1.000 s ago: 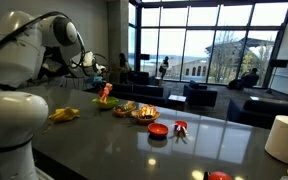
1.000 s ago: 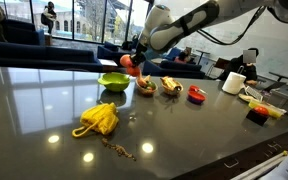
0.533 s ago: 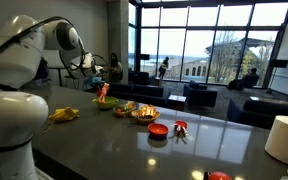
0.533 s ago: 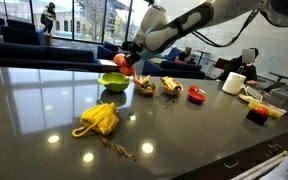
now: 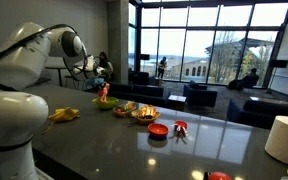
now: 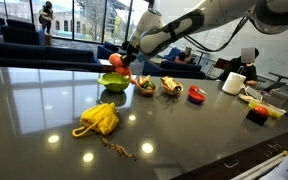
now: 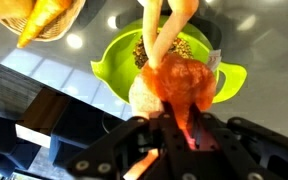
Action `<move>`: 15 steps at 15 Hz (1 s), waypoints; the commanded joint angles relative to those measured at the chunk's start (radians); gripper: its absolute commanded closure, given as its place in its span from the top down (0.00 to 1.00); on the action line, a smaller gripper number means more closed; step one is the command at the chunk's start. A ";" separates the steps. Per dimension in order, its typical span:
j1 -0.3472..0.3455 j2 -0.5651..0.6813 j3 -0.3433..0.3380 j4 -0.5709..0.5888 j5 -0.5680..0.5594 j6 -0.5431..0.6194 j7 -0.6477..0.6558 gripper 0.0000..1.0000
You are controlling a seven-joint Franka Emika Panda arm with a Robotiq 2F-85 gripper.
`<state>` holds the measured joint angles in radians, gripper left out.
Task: Put the toy inside the green bowl
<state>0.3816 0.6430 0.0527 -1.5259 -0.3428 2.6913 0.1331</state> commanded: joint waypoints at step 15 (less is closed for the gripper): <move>-0.030 0.152 0.010 0.226 0.089 0.004 -0.133 0.86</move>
<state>0.3631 0.7971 0.0614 -1.3173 -0.2709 2.6941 0.0207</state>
